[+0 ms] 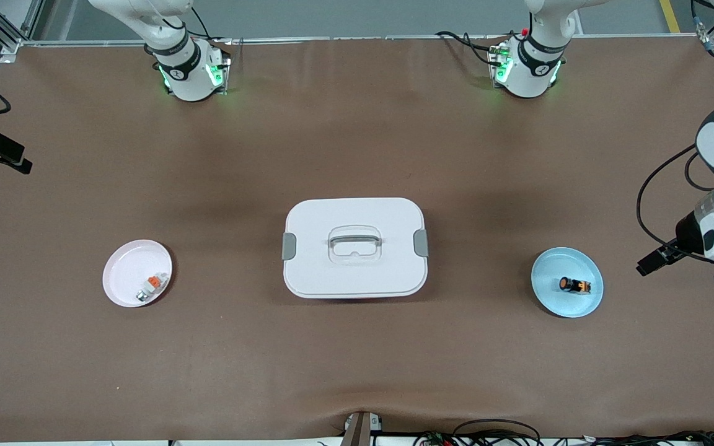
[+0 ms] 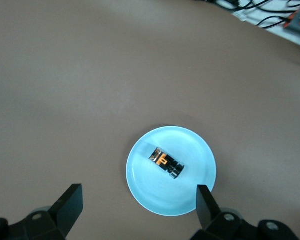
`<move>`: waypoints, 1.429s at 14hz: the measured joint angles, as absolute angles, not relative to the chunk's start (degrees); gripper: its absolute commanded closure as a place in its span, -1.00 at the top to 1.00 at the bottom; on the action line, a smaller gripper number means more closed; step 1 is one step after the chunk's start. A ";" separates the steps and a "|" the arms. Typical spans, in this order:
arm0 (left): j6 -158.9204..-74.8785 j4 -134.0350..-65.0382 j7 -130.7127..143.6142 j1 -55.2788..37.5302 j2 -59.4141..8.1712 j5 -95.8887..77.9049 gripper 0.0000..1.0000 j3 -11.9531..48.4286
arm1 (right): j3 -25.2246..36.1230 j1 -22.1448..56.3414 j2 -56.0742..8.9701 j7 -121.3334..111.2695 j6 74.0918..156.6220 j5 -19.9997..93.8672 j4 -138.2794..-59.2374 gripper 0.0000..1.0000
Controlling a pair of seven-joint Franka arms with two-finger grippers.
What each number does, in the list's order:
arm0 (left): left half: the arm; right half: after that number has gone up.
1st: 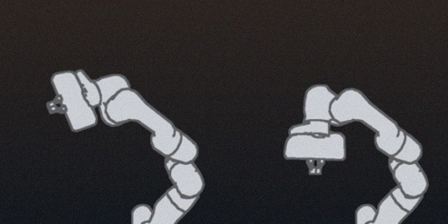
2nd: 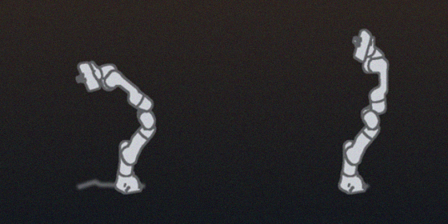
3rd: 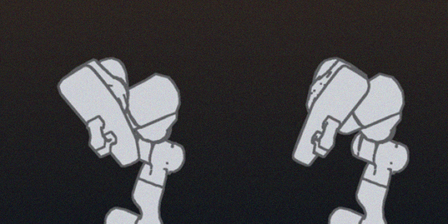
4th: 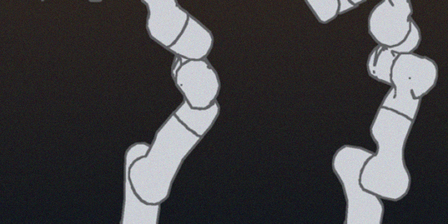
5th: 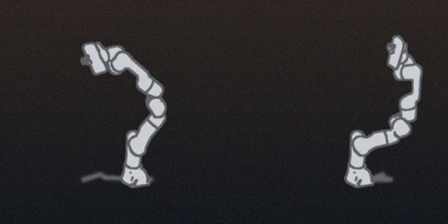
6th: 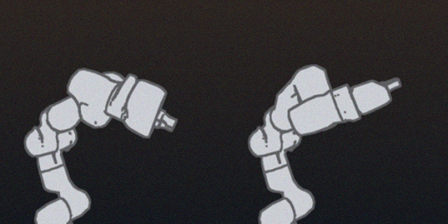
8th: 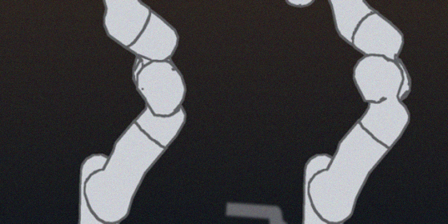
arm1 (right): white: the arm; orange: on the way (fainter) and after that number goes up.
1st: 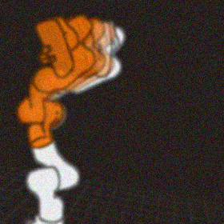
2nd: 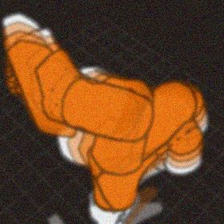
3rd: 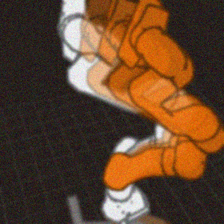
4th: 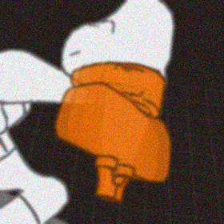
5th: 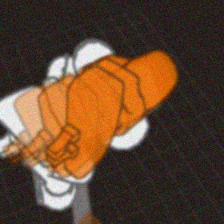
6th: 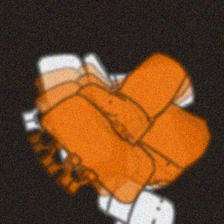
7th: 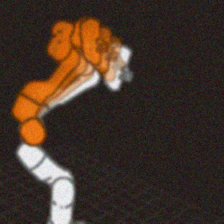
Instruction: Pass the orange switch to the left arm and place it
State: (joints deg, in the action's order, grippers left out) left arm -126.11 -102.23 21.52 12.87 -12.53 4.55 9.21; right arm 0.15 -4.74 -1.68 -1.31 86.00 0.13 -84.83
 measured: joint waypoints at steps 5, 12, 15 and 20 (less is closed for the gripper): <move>-125.98 -102.33 20.26 12.75 -7.13 2.85 1.00 9.97 | 0.06 -4.74 -1.68 -1.31 86.09 0.14 -84.82 1.00; -114.81 -95.81 11.29 12.81 -4.69 2.64 1.00 10.75 | 0.05 -4.81 -1.68 -1.31 86.14 0.15 -84.82 1.00; -111.80 -93.60 9.54 12.85 -4.60 2.62 1.00 10.75 | 0.05 -4.83 -1.68 -1.31 86.15 0.15 -84.82 1.00; -109.66 -92.88 9.18 12.81 -2.49 1.67 1.00 10.97 | 0.05 -4.85 -1.68 -1.22 86.18 0.16 -84.81 1.00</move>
